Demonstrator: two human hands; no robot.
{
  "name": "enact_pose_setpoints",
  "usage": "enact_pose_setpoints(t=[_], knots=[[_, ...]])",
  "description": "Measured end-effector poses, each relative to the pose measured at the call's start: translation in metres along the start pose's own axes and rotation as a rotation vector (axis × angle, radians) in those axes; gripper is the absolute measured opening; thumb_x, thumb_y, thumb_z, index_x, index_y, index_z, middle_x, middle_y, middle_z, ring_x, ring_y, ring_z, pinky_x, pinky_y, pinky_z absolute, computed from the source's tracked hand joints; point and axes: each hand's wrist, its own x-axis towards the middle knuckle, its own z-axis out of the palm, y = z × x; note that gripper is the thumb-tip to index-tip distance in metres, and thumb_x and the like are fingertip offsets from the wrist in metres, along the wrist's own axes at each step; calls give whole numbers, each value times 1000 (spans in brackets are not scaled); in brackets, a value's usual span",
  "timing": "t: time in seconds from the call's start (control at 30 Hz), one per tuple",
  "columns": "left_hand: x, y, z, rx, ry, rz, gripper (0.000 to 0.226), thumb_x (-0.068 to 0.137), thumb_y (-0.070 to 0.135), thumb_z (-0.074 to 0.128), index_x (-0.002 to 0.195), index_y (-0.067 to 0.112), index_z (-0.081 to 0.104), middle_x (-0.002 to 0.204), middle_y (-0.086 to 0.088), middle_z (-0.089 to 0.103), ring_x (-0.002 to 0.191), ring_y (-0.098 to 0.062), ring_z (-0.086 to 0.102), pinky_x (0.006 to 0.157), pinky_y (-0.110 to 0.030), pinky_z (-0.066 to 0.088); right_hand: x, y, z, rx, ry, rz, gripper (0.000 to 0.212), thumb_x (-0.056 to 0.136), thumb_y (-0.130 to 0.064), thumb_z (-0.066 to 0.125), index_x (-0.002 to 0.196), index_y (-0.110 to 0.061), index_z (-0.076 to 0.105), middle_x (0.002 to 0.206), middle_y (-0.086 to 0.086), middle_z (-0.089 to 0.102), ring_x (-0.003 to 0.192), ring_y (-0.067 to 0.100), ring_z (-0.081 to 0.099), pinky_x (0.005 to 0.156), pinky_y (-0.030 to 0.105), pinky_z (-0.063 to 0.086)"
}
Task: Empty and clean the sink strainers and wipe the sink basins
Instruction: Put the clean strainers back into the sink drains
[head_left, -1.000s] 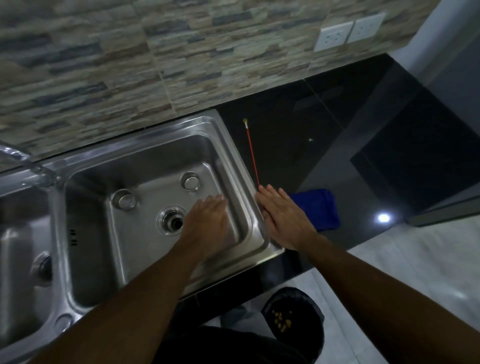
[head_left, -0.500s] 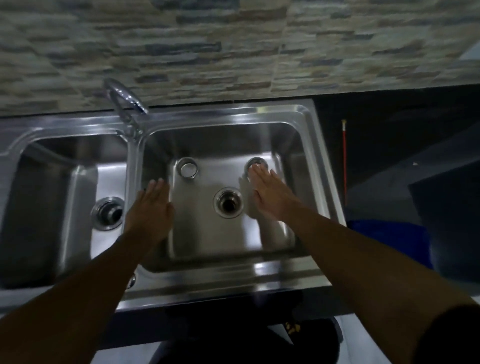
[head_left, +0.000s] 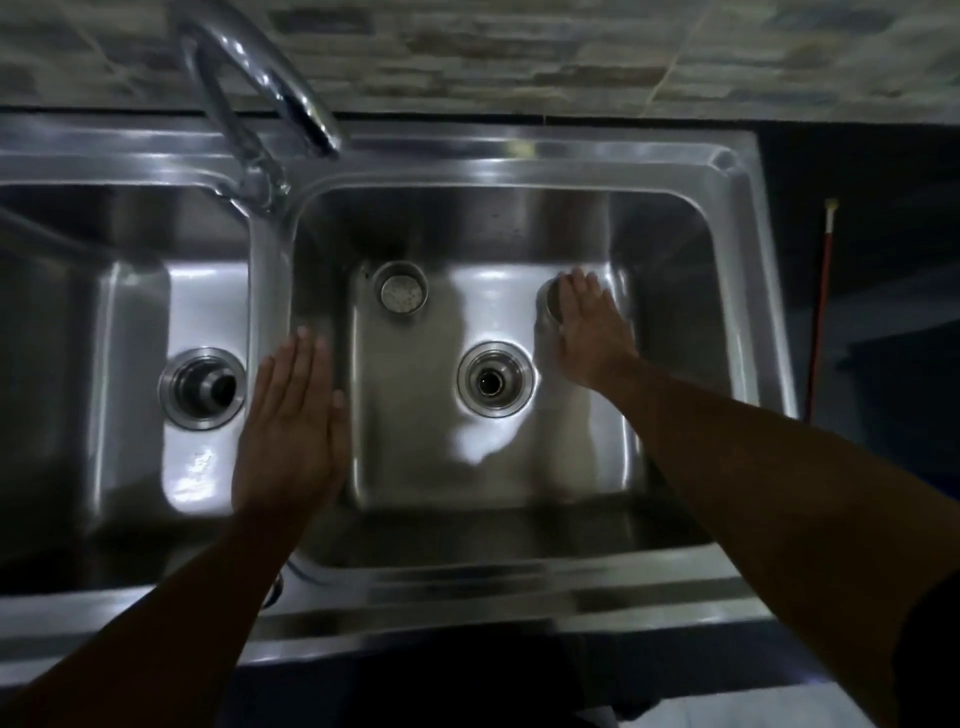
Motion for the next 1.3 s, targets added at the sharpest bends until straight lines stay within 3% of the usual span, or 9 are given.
enact_pose_setpoints(t=[0.23,0.4,0.53,0.63,0.73,0.87,1.03,1.3], knots=[[0,-3,4,10,79,42,54,104,22,29,151,-6,34,160,-25,28,153,-34,22,124,-53,21,22,4,10,106,53,106,85,96,-36,57,158,2,13,166,24,11,156,37,10,128,42,11],[0,-1,4,-1,89,22,53,104,20,32,151,-5,34,160,-24,29,153,-33,23,126,-51,19,24,6,10,307,110,145,95,79,-36,78,155,-8,30,159,13,33,148,28,30,121,36,30],[1,1,0,-23,56,11,55,104,21,31,152,-4,31,162,-23,26,154,-32,18,127,-50,15,5,-14,17,330,166,14,89,77,-40,79,151,-11,39,150,12,45,139,28,40,115,36,36],[0,1,-2,-33,38,16,56,103,21,30,153,-5,28,162,-23,23,155,-32,16,127,-50,14,-14,-32,29,357,104,-114,87,72,-28,81,148,-9,43,146,13,48,134,30,45,116,34,36],[0,1,-4,-29,39,26,56,102,20,31,152,-6,28,162,-24,23,155,-33,16,126,-51,15,-30,-47,43,387,40,-147,86,70,-22,82,147,-12,45,145,11,45,133,28,46,116,32,38],[-1,1,-4,-39,62,27,54,102,17,35,151,-6,31,160,-24,27,153,-34,20,126,-51,16,-38,-57,55,357,-2,-147,87,76,-32,83,149,-14,41,146,4,37,132,22,47,109,33,47],[-1,1,-2,-49,70,18,54,102,18,34,152,-5,31,161,-23,28,154,-32,20,127,-49,14,-37,-59,65,271,5,-119,87,79,-40,81,150,-15,38,148,2,36,131,26,49,107,38,49],[0,0,-1,-46,68,24,55,103,18,34,152,-5,30,161,-23,28,154,-33,20,127,-49,14,-40,-58,86,309,-6,-92,84,89,-33,75,156,-7,32,162,11,27,151,26,29,121,38,33]])
